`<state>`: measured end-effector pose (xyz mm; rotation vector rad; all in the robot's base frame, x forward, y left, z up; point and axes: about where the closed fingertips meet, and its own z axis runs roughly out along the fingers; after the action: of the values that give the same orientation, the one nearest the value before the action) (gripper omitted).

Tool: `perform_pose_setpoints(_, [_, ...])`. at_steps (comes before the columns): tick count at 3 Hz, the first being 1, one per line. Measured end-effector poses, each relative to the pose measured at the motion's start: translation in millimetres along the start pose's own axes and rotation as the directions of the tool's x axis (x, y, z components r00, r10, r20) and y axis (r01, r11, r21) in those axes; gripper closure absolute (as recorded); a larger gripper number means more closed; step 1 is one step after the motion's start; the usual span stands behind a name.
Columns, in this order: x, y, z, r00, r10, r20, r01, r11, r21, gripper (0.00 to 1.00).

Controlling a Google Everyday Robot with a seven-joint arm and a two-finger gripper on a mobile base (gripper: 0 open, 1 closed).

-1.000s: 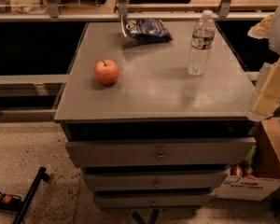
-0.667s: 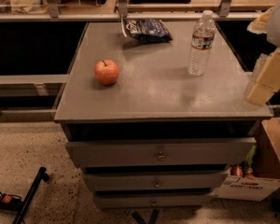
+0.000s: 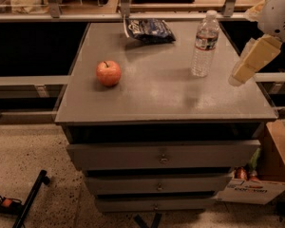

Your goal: Move water bottle near apple

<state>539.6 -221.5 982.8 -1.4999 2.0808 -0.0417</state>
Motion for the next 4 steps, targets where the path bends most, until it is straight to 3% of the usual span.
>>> perform_pose_setpoints(1, [0,0,0,1.0,0.0,0.0,0.0,1.0,-0.001,0.0])
perform_pose_setpoints(2, [4,-6,15,0.995,0.092,0.044,-0.093,0.9956,0.013,0.0])
perform_pose_setpoints(3, [4,-27,39,0.973,0.182,0.143,-0.188,0.9815,0.035,0.0])
perform_pose_setpoints(4, [6,-50,61,0.944,0.23,0.236,-0.249,0.9672,0.052,0.0])
